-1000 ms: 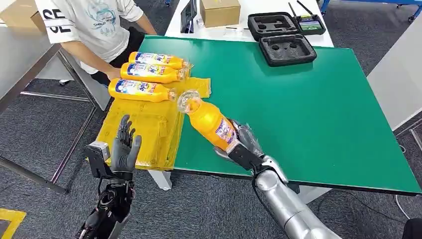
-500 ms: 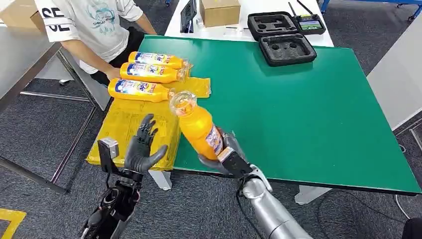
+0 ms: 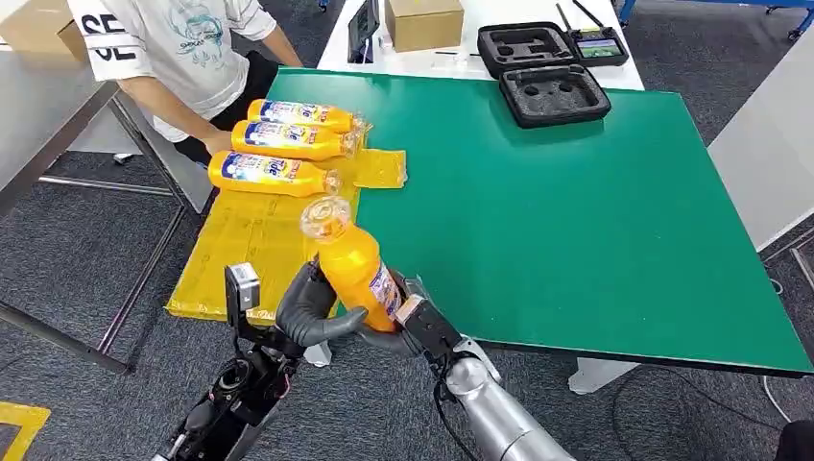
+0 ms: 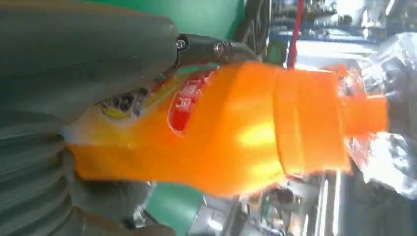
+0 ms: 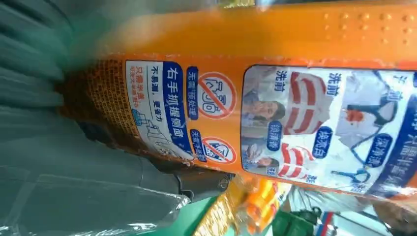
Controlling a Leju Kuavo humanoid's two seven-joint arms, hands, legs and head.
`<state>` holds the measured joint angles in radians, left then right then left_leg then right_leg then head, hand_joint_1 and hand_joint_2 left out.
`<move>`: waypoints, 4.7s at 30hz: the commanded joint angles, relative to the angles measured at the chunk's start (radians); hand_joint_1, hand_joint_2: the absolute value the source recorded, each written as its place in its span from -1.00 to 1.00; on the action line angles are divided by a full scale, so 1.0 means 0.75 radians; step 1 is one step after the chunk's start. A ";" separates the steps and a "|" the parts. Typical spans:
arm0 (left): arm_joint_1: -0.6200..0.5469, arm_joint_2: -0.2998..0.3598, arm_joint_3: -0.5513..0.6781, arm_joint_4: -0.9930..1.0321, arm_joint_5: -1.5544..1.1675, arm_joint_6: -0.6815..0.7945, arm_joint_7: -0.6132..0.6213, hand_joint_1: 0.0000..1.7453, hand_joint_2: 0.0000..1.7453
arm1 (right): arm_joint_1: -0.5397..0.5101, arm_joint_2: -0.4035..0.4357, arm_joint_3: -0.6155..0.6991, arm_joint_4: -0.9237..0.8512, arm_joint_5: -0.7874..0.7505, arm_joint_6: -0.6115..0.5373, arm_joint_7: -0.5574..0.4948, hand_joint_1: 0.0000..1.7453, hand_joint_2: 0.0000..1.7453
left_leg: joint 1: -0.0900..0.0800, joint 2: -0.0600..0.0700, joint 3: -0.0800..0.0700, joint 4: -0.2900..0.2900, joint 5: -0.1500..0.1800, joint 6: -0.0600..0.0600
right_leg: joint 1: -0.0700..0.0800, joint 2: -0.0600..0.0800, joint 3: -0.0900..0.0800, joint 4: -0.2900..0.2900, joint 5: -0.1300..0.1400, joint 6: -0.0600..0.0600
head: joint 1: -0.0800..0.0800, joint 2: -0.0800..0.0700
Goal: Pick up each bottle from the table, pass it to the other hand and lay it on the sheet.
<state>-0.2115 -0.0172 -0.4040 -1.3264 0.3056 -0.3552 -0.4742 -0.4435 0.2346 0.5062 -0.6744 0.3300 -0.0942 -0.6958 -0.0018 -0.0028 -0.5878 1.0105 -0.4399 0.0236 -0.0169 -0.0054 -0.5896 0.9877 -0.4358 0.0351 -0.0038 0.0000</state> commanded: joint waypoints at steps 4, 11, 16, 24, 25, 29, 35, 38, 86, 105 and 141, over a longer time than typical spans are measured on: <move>-0.056 0.031 -0.084 0.029 0.051 -0.048 0.033 -1.00 1.00 | -0.100 0.012 0.037 0.182 -0.002 0.020 -0.003 1.00 1.00 | 0.001 0.000 0.001 0.000 0.000 -0.001 | 0.001 0.000 0.002 0.000 0.000 -0.002 | -0.001 0.000; -0.061 0.050 -0.138 0.051 0.001 -0.068 0.046 -1.00 1.00 | -0.090 0.020 0.046 0.180 0.026 0.019 -0.003 1.00 1.00 | 0.003 -0.001 0.004 0.000 -0.001 -0.002 | 0.002 -0.001 0.005 -0.001 -0.001 -0.003 | 0.000 0.000; -0.079 0.041 -0.147 0.118 -0.024 -0.059 0.048 -1.00 1.00 | -0.084 0.043 0.069 0.190 0.057 0.035 -0.003 1.00 1.00 | 0.002 -0.001 0.003 -0.001 0.000 -0.002 | 0.002 -0.001 0.004 -0.001 -0.001 -0.002 | 0.000 0.000; -0.093 0.034 -0.148 0.151 -0.036 -0.055 0.055 -1.00 1.00 | -0.083 0.050 0.084 0.204 0.082 0.034 -0.003 1.00 1.00 | 0.001 -0.001 0.002 0.000 0.000 -0.001 | 0.001 -0.001 0.003 -0.001 -0.001 -0.001 | 0.000 0.000; -0.105 0.028 -0.151 0.177 -0.052 -0.051 0.056 -1.00 1.00 | -0.084 0.059 0.085 0.220 0.086 0.042 -0.003 1.00 1.00 | 0.003 -0.001 0.005 0.000 -0.002 -0.002 | 0.003 0.000 0.006 -0.002 -0.001 -0.003 | 0.000 0.000; -0.150 0.013 -0.150 0.270 -0.090 -0.029 0.044 -1.00 1.00 | -0.077 0.069 0.109 0.220 0.101 0.028 -0.003 1.00 1.00 | 0.001 -0.002 0.001 0.000 0.000 -0.001 | 0.001 -0.002 0.002 -0.001 0.000 -0.001 | 0.000 0.000; -0.214 -0.006 -0.150 0.406 -0.095 -0.025 0.064 -1.00 1.00 | -0.075 0.071 0.148 0.233 0.127 0.033 -0.003 1.00 1.00 | 0.002 -0.001 0.004 -0.001 0.000 -0.002 | 0.002 -0.001 0.005 -0.002 0.000 -0.002 | 0.000 0.000; -0.227 -0.018 -0.130 0.440 -0.063 -0.026 0.067 -1.00 1.00 | -0.079 0.078 0.167 0.257 0.147 0.042 -0.003 1.00 1.00 | 0.002 -0.002 0.003 0.000 0.000 -0.002 | 0.002 -0.002 0.005 -0.002 -0.001 -0.002 | 0.000 0.000; -0.062 0.043 0.111 0.115 -0.004 0.204 -0.002 1.00 1.00 | -0.047 0.081 0.089 0.056 0.066 -0.206 -0.003 -1.00 -1.00 | 0.002 0.001 0.002 0.000 -0.001 -0.002 | 0.002 0.001 0.003 -0.001 -0.001 -0.003 | 0.000 0.000; -0.253 0.225 0.398 0.289 -0.672 0.875 -0.093 1.00 1.00 | 0.204 -0.078 0.185 -0.720 -0.167 -0.377 -0.003 -1.00 -1.00 | 0.003 -0.002 0.000 0.001 0.000 -0.003 | 0.003 -0.002 0.001 0.000 -0.001 -0.002 | 0.001 0.000; -0.936 0.185 -0.345 1.369 -1.749 0.180 0.160 1.00 1.00 | 0.202 -0.047 0.246 -0.710 -0.302 -0.249 -0.003 -1.00 -1.00 | 0.004 0.003 0.001 0.001 0.001 -0.003 | 0.003 0.002 0.002 0.000 0.000 -0.002 | 0.000 0.000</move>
<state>-0.8540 0.1412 -0.5855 -0.4174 -0.9922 -0.1873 -0.3578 -0.2334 0.2094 0.6710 -1.3138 0.1091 -0.2922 -0.6977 -0.0013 -0.0005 -0.5890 1.0105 -0.4383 0.0229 -0.0168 -0.0036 -0.5913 0.9882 -0.4353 0.0351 -0.0038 -0.0003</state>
